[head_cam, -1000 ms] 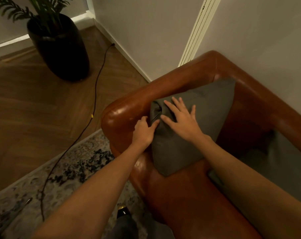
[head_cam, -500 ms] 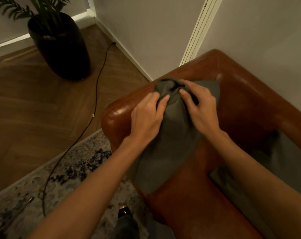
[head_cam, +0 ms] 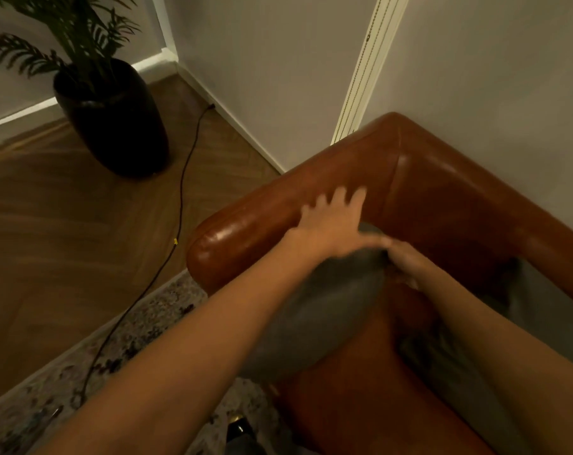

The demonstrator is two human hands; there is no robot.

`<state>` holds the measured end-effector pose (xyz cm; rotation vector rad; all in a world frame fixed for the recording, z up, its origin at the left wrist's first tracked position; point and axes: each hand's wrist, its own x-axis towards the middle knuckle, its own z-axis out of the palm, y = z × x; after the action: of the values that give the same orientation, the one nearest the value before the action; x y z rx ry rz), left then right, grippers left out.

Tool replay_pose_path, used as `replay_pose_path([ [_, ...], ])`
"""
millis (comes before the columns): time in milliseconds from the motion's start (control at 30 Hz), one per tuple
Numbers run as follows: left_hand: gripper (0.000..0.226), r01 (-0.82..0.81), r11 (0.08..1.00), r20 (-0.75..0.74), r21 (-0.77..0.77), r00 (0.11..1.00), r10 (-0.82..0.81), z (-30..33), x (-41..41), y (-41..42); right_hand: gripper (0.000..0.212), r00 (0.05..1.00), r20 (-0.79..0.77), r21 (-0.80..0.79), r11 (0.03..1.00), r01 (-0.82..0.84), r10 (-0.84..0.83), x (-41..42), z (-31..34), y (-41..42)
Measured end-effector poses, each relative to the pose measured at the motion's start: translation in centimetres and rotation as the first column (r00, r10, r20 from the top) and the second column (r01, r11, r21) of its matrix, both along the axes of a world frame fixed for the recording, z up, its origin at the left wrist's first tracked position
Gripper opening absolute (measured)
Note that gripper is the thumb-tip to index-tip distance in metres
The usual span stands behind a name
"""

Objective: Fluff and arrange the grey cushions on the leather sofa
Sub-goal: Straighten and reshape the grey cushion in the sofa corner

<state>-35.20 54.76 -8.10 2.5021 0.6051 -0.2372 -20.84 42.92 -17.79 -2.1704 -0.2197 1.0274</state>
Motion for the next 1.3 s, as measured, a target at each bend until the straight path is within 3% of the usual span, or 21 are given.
replay_pose_path([
  [67, 0.115, 0.047, 0.997, -0.249, -0.054, 0.967, -0.059, -4.1, -1.8, -1.0, 0.055, 0.994, -0.088, -0.062, 0.996, -0.065, 0.059, 1.1, -0.1, -1.1],
  [133, 0.121, 0.010, 0.996, -0.372, -0.094, 0.927, -0.045, -8.4, -4.0, -1.6, 0.055, 0.997, -0.035, -0.011, 0.997, -0.075, 0.075, 2.2, 0.2, -1.4],
  [233, 0.121, -0.075, 0.992, -0.312, -0.103, 0.949, 0.039, -11.4, -6.4, -1.8, 0.043, 0.951, 0.219, 0.007, 0.974, -0.227, 0.220, 3.2, 0.9, -1.1],
  [367, 0.124, -0.091, 0.992, -0.275, -0.089, 0.959, 0.063, -12.0, -6.8, -2.2, 0.029, 0.746, 0.461, -0.048, 0.852, -0.521, 0.482, 3.3, 0.9, -0.3],
  [500, 0.121, -0.135, 0.990, -0.264, -0.039, 0.957, 0.120, -12.6, -6.3, -2.7, 0.034, 0.625, 0.435, -0.114, 0.728, -0.676, 0.648, 4.8, 0.9, 0.3],
  [600, 0.112, -0.154, 0.988, -0.215, 0.021, 0.964, 0.155, -12.8, -6.2, -2.7, 0.042, 0.633, 0.271, -0.124, 0.678, -0.724, 0.725, 6.3, 1.6, 0.3],
  [667, 0.107, -0.173, 0.983, -0.179, 0.056, 0.967, 0.180, -12.7, -5.8, -2.5, 0.047, 0.680, 0.207, -0.049, 0.702, -0.710, 0.703, 6.7, 1.4, 0.0],
  [733, 0.104, -0.182, 0.981, -0.156, 0.073, 0.969, 0.192, -12.4, -4.9, -2.4, 0.045, 0.702, 0.293, -0.022, 0.739, -0.674, 0.649, 6.9, 0.8, -0.4],
  [867, 0.099, -0.205, 0.976, -0.103, 0.073, 0.972, 0.211, -11.3, -3.4, -2.7, 0.041, 0.579, 0.506, -0.084, 0.704, -0.705, 0.640, 7.6, 1.5, -0.2],
  [1000, 0.096, -0.197, 0.979, -0.081, 0.060, 0.976, 0.201, -10.6, -3.0, -2.5, 0.040, 0.375, 0.564, -0.171, 0.548, -0.819, 0.736, 9.1, 4.8, 0.9],
  [1067, 0.097, -0.185, 0.981, -0.115, 0.055, 0.975, 0.190, -10.8, -2.0, -2.4, 0.039, 0.209, 0.553, -0.289, 0.421, -0.860, 0.807, 10.0, 5.8, 1.8],
  [1233, 0.098, -0.124, 0.990, -0.227, 0.061, 0.965, 0.134, -11.7, 1.0, -2.8, 0.028, -0.156, 0.158, -0.649, -0.016, -0.761, 0.975, 12.7, 6.4, 5.7],
  [1300, 0.099, -0.122, 0.991, -0.241, 0.063, 0.961, 0.134, -11.8, 1.6, -2.7, 0.023, -0.207, 0.053, -0.684, -0.115, -0.720, 0.977, 13.1, 6.8, 7.2],
])
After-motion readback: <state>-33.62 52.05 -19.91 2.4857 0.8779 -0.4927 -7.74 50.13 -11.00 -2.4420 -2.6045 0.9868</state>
